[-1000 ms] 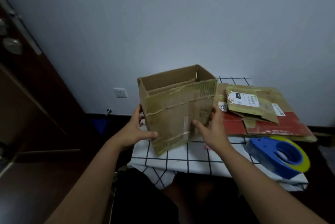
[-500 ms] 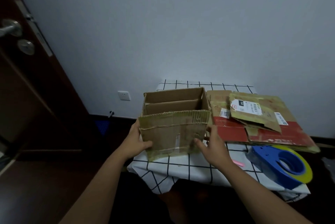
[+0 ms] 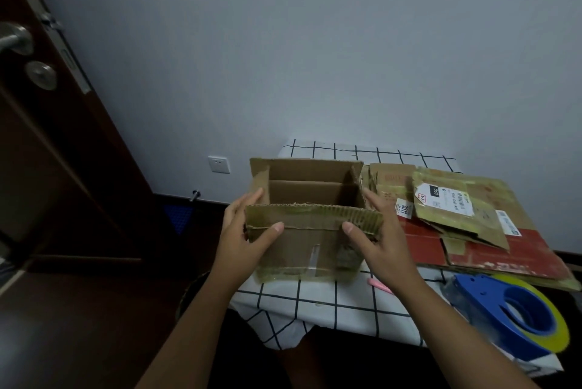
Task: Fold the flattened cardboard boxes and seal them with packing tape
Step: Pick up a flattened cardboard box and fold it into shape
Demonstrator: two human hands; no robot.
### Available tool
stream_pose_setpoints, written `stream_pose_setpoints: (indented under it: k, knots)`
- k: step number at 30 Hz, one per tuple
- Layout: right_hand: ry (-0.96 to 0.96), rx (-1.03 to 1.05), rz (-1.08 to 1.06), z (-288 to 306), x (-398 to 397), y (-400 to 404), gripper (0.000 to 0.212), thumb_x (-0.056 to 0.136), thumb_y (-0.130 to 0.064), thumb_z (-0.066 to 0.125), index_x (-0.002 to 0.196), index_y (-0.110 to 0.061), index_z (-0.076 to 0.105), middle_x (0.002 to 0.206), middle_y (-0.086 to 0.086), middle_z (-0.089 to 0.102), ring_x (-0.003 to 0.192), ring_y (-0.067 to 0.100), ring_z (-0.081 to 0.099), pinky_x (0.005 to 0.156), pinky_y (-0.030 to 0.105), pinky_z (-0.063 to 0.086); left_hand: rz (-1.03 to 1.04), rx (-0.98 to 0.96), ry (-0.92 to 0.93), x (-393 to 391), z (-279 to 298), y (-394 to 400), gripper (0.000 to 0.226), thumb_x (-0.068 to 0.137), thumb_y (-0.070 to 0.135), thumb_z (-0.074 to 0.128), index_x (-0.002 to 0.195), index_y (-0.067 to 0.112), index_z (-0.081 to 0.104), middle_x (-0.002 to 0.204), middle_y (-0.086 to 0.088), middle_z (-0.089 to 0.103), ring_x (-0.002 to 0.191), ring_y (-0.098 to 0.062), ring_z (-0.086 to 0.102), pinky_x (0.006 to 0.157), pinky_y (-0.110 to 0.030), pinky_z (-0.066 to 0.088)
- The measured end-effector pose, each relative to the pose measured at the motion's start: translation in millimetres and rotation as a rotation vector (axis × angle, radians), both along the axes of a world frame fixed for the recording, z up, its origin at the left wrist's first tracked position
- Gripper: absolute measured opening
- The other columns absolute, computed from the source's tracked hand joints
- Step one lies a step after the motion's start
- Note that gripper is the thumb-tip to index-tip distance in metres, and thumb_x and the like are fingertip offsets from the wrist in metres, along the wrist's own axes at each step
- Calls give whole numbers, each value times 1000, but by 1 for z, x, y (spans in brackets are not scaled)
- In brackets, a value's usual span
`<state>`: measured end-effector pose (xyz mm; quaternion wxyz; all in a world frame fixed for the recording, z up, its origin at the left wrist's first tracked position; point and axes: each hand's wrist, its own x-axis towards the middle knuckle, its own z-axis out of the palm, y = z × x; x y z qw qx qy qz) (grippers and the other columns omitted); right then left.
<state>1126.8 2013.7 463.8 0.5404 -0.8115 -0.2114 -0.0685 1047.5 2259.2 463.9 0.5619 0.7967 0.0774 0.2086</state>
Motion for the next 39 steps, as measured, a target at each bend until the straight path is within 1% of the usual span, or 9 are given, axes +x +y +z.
stream_pose_setpoints:
  k: [5,9,13,18,22,27,33,35,39]
  knots:
    - [89,-49,28,-12,2,-2,57,86,-57,64,139,-49,44,145,-13,36,132,4,39,107,33,36,-24,5,78,2,2,-1,47,77,44,72,116,56,50,133,27,29,110,29,37,77,0,44]
    - [147,31,57,-7,3,-3,48,82,-68,49,128,-54,51,141,-16,38,132,-5,38,111,34,36,23,16,72,2,8,-3,33,74,53,63,106,53,57,134,17,35,114,23,38,83,-2,40]
    - [186,75,22,-5,7,-2,43,86,-68,46,119,-46,62,138,-19,39,130,-1,41,112,40,38,73,8,57,4,9,-6,21,79,53,57,97,45,65,132,14,43,119,6,45,95,-20,42]
    - [177,30,-86,-4,13,-2,21,95,-41,57,112,-30,65,134,-8,42,123,6,43,108,33,37,136,14,82,13,5,-14,26,88,41,62,109,27,69,119,29,43,110,9,47,82,-7,39]
    - [146,36,-125,-6,21,-1,32,93,-30,66,122,-24,54,123,-3,54,112,11,53,97,33,47,182,8,79,20,6,-17,28,88,33,68,114,23,65,120,16,48,102,12,50,77,-4,40]
    - [208,54,-136,-8,28,-2,59,87,-41,70,137,-33,40,132,-5,50,121,15,52,100,46,48,207,-92,126,24,13,-17,62,82,26,76,132,31,39,133,6,47,116,-14,54,89,-26,48]
    - [233,17,-129,-3,28,-2,71,87,-41,72,145,-37,32,136,-4,46,123,18,50,102,50,47,-13,549,189,50,49,-10,100,81,22,66,154,38,0,161,15,-3,148,-14,0,118,-36,13]
    - [183,-48,-136,1,27,-1,76,88,-38,71,150,-30,27,145,1,41,133,19,42,112,44,38,-75,688,223,59,55,-9,94,82,26,63,154,35,4,160,12,5,147,-18,4,122,-46,12]
    - [-135,-372,-135,19,31,-2,81,94,-32,64,157,-23,14,164,3,8,150,20,7,117,36,12,5,765,170,56,46,-10,58,83,28,60,138,30,40,134,2,36,128,-17,25,114,-50,27]
